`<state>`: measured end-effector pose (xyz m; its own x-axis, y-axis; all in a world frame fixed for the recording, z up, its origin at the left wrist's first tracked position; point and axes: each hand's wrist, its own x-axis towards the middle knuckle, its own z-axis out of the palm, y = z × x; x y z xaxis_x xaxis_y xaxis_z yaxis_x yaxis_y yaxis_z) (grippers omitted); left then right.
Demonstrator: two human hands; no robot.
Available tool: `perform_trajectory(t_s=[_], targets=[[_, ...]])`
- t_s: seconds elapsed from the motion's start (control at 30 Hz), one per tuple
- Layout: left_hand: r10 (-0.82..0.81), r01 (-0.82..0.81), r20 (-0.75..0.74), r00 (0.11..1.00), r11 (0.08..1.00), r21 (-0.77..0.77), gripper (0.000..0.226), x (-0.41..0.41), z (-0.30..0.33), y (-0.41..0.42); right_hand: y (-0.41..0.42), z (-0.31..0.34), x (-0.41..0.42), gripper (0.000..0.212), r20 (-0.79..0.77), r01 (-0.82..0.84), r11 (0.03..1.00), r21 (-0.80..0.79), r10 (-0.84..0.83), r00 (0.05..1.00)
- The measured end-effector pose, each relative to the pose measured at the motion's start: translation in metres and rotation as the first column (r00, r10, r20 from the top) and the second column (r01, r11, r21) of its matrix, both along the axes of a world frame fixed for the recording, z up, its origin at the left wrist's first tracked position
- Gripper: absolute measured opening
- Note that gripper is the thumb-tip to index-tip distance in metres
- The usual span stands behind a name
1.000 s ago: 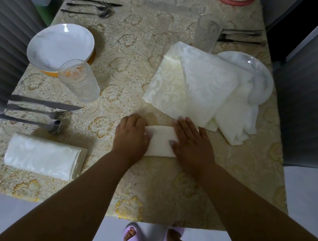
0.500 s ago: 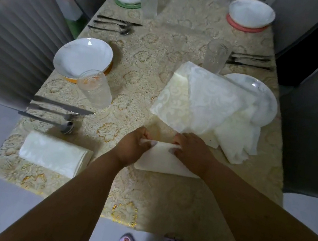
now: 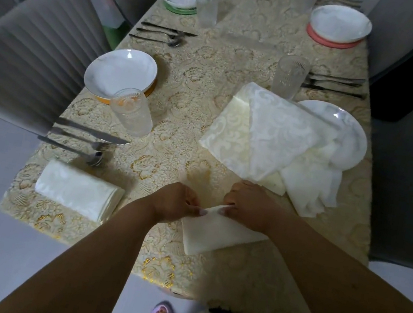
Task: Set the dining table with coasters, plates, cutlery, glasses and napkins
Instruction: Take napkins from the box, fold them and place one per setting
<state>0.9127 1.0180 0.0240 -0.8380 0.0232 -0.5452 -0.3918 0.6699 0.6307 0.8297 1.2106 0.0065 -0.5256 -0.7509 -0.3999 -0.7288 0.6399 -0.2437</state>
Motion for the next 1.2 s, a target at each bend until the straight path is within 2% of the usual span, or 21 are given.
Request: perform_trajectory(t_s=[0.07, 0.2, 0.23, 0.37, 0.47, 0.53, 0.6, 0.77, 0.87, 0.93, 1.03, 1.13, 1.2], targets=[[-0.015, 0.015, -0.001, 1.0, 0.999, -0.038, 0.022, 0.005, -0.001, 0.002, 0.002, -0.003, 0.004, 0.07, 0.005, 0.024, 0.999, -0.029, -0.024, 1.0], [-0.034, 0.023, -0.071, 0.997, 0.989, -0.147, 0.021, 0.011, -0.003, 0.009, 0.006, -0.001, 0.01, 0.024, -0.044, 0.057, 0.991, -0.121, -0.063, 0.997], [-0.004, -0.008, -0.083, 0.997, 0.989, -0.145, 0.02, 0.012, -0.003, 0.01, 0.007, 0.0, 0.01, 0.019, -0.03, 0.064, 0.987, -0.145, -0.069, 0.997], [0.133, -0.136, -0.052, 0.99, 0.989, -0.063, 0.023, 0.015, -0.008, 0.012, 0.008, -0.002, 0.008, 0.027, -0.012, 0.032, 0.994, -0.1, -0.033, 0.999], [0.092, -0.1, -0.055, 0.994, 0.98, -0.174, 0.019, 0.018, -0.012, 0.018, 0.009, -0.003, 0.004, 0.033, -0.031, -0.017, 0.999, -0.049, 0.016, 0.999], [0.1, -0.119, -0.09, 0.991, 0.963, -0.241, 0.015, 0.021, -0.012, 0.022, 0.008, -0.004, 0.003, 0.027, -0.015, -0.008, 0.998, -0.059, 0.008, 1.0], [0.106, -0.136, -0.125, 0.986, 0.953, -0.272, 0.019, 0.025, -0.013, 0.027, 0.007, -0.002, 0.004, 0.03, -0.021, 0.003, 0.998, -0.058, -0.004, 1.0], [0.001, -0.045, -0.118, 0.993, 0.927, -0.372, 0.017, 0.03, -0.012, 0.034, 0.007, -0.001, 0.007, 0.033, -0.061, -0.026, 0.998, -0.054, 0.023, 0.998], [-0.053, 0.008, -0.108, 0.993, 0.925, -0.381, 0.018, 0.03, -0.008, 0.037, 0.007, 0.0, 0.008, 0.033, -0.007, 0.007, 0.996, -0.094, -0.008, 1.0], [-0.006, -0.028, -0.111, 0.994, 0.952, -0.305, 0.016, 0.03, -0.004, 0.032, 0.004, 0.004, 0.009, 0.032, 0.037, 0.02, 0.997, -0.077, -0.018, 0.999], [0.261, -0.273, -0.152, 0.953, 0.96, -0.066, 0.017, 0.032, 0.006, 0.012, -0.005, 0.012, 0.012, 0.027, 0.078, -0.006, 0.997, -0.081, 0.013, 0.997], [0.562, -0.53, -0.093, 0.822, 0.814, 0.239, 0.017, 0.041, 0.024, -0.014, -0.022, 0.021, 0.018, 0.026, 0.311, 0.152, 0.956, -0.249, -0.069, 0.948], [0.66, -0.61, -0.064, 0.748, 0.723, 0.324, 0.019, 0.05, 0.035, -0.034, -0.042, 0.029, 0.028, 0.024, 0.445, 0.26, 0.915, -0.308, -0.103, 0.889]])
